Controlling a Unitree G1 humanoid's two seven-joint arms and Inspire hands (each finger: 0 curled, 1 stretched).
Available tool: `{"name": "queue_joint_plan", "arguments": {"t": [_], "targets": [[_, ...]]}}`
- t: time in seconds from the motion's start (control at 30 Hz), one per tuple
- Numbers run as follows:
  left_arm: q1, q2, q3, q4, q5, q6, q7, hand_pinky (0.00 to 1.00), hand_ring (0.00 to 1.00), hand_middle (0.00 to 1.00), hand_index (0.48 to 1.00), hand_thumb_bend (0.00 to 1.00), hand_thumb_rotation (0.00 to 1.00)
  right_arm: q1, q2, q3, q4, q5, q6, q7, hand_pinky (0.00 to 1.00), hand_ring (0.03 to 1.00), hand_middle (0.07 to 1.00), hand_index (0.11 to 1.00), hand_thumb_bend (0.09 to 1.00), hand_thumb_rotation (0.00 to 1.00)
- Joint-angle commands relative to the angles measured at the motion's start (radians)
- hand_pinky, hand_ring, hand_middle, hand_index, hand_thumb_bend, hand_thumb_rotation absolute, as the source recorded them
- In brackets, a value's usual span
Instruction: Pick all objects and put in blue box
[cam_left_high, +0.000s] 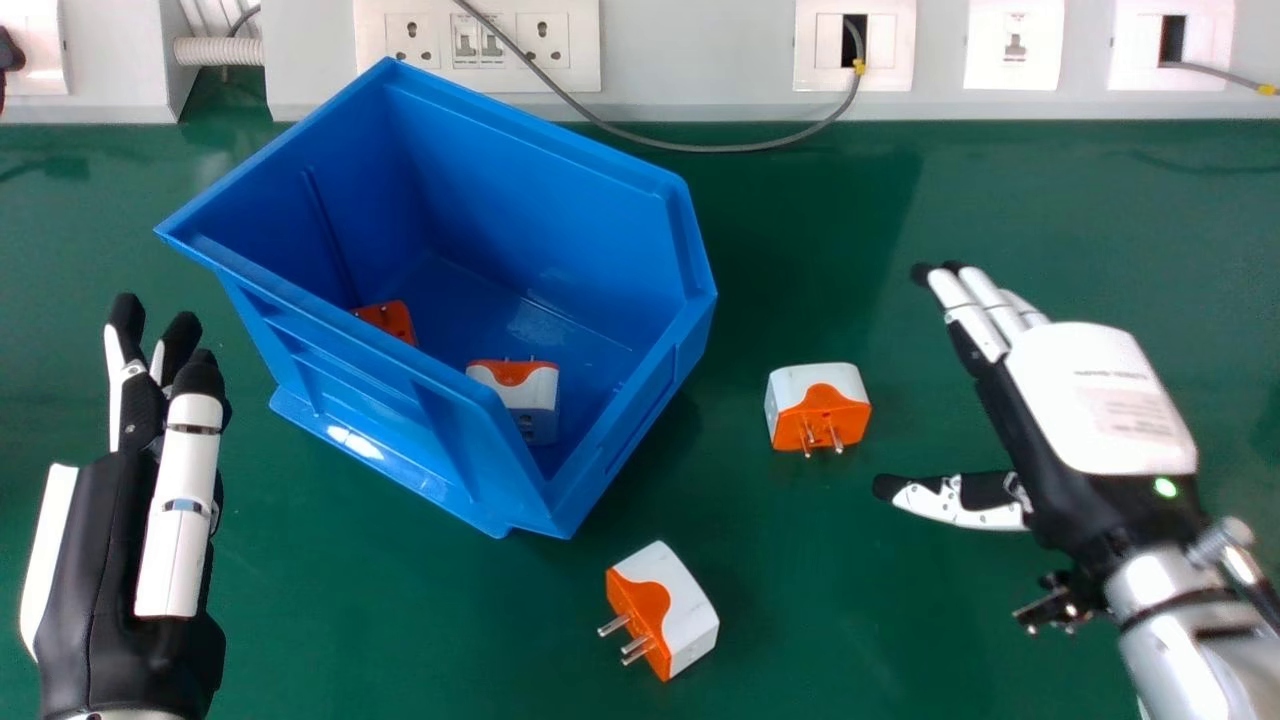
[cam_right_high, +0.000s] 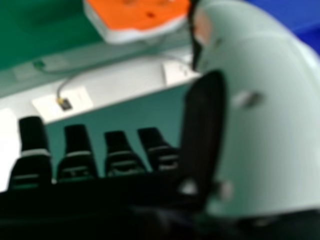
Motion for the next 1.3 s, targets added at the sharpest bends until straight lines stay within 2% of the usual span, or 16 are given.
{"name": "queue_joint_plan", "arguments": {"t": [0.0,0.03,0.13,0.17,0.3,0.43,0.53,0.67,0.73,0.8,0.83,0.93,1.13,1.17,1.23,1.27], "targets": [[-0.003,0.007,0.006,-0.022,0.010,-0.009,0.008,1.00,1.00,1.00,1.000,0.22,0.87,-0.063,-0.014,0.021,0.034,-0.012,-0.010,0.010,0.76,0.897,0.946,0.929,0.512,0.32],[-0.006,0.008,0.007,-0.018,0.010,-0.016,0.007,1.00,1.00,1.00,1.000,0.23,0.88,-0.080,-0.014,0.031,0.055,-0.017,-0.012,0.009,0.76,0.893,0.943,0.926,0.515,0.33],[-0.005,0.009,0.008,-0.020,0.009,-0.015,0.008,1.00,1.00,1.00,1.000,0.22,0.88,-0.132,-0.015,0.060,0.111,-0.023,-0.019,0.019,0.75,0.888,0.938,0.921,0.516,0.35],[-0.005,0.008,0.008,-0.023,0.005,-0.013,0.008,1.00,1.00,1.00,1.000,0.22,0.88,-0.149,-0.015,0.070,0.132,-0.025,-0.022,0.019,0.75,0.887,0.937,0.919,0.517,0.35],[-0.001,0.008,0.006,-0.040,0.006,0.007,0.018,1.00,1.00,1.00,1.000,0.21,0.89,-0.216,-0.009,0.103,0.207,-0.035,-0.023,0.028,0.76,0.887,0.932,0.913,0.520,0.36],[0.002,0.011,0.001,-0.049,0.015,0.010,0.026,1.00,1.00,1.00,1.000,0.21,0.89,-0.273,-0.001,0.135,0.266,-0.043,-0.018,0.041,0.76,0.891,0.931,0.912,0.520,0.37],[0.004,0.011,0.001,-0.053,0.010,0.017,0.024,1.00,1.00,1.00,1.000,0.22,0.88,-0.304,0.004,0.154,0.299,-0.046,-0.018,0.039,0.75,0.885,0.928,0.905,0.521,0.38],[0.006,0.011,0.005,-0.047,0.009,0.004,0.019,1.00,1.00,1.00,1.000,0.23,0.88,-0.345,0.015,0.179,0.339,-0.051,-0.010,0.047,0.75,0.887,0.928,0.903,0.517,0.38],[0.010,0.010,0.008,-0.049,-0.002,0.009,0.016,1.00,1.00,1.00,1.000,0.22,0.88,-0.363,0.018,0.191,0.361,-0.052,-0.014,0.043,0.74,0.881,0.921,0.897,0.523,0.35],[0.016,0.014,0.008,-0.053,0.013,0.009,0.020,1.00,1.00,1.00,1.000,0.23,0.88,-0.381,0.019,0.203,0.383,-0.055,-0.016,0.042,0.75,0.882,0.919,0.898,0.524,0.34],[0.021,0.017,0.008,-0.058,0.031,0.012,0.027,1.00,1.00,1.00,1.000,0.24,0.89,-0.392,0.020,0.209,0.395,-0.057,-0.016,0.046,0.75,0.882,0.918,0.898,0.525,0.33],[0.029,0.014,0.008,-0.070,0.048,0.015,0.036,1.00,1.00,1.00,1.000,0.24,0.92,-0.425,0.017,0.233,0.432,-0.064,-0.018,0.056,0.76,0.884,0.919,0.901,0.510,0.35],[0.046,0.010,0.007,-0.097,0.050,0.038,0.051,1.00,1.00,1.00,1.000,0.17,0.92,-0.474,0.011,0.270,0.487,-0.074,-0.022,0.082,0.75,0.875,0.916,0.897,0.509,0.35],[0.047,0.009,0.007,-0.100,0.049,0.039,0.052,1.00,1.00,1.00,1.000,0.19,0.92,-0.479,0.011,0.274,0.492,-0.075,-0.022,0.084,0.75,0.872,0.914,0.894,0.513,0.34],[0.053,0.013,0.008,-0.102,0.058,0.035,0.053,1.00,1.00,1.00,1.000,0.20,0.92,-0.490,0.013,0.282,0.505,-0.076,-0.020,0.093,0.75,0.870,0.913,0.891,0.514,0.34],[0.055,0.013,0.009,-0.104,0.055,0.036,0.053,1.00,1.00,1.00,1.000,0.20,0.92,-0.495,0.014,0.286,0.511,-0.079,-0.017,0.094,0.76,0.869,0.912,0.890,0.514,0.34]]}}
